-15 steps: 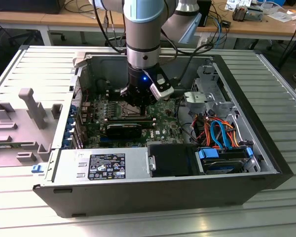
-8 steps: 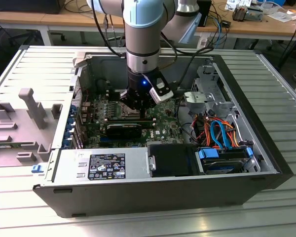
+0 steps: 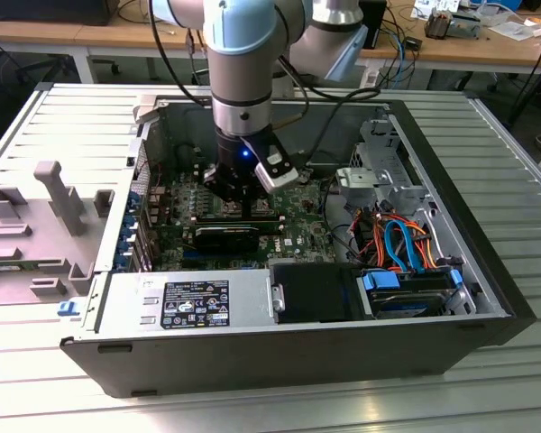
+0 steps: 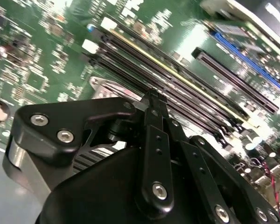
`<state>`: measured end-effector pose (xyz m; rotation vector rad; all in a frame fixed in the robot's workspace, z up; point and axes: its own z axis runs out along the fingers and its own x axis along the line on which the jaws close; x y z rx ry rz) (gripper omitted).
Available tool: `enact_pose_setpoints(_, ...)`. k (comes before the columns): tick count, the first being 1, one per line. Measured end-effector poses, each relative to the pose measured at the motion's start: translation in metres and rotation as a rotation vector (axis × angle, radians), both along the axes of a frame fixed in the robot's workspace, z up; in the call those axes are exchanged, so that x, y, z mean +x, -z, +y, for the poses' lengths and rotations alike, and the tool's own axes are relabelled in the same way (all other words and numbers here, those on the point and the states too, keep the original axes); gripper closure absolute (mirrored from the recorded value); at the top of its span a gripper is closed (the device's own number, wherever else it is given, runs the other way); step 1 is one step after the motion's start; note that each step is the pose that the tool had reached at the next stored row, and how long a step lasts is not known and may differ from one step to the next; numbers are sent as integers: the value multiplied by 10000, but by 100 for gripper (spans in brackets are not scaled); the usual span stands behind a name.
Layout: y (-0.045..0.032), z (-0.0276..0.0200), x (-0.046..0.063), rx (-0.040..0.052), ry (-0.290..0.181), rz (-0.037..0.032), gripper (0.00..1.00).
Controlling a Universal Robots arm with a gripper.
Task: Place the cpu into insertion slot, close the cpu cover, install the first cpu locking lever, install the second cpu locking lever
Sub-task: 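Install the second cpu locking lever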
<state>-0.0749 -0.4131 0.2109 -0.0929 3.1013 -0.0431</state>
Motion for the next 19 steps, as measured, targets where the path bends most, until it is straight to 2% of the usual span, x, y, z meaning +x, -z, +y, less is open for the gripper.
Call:
enact_pose_setpoints(11, 46, 0, -338, 26, -104, -2, 89)
enact_pose_setpoints(19, 48, 6, -443, 27, -282, -8, 89)
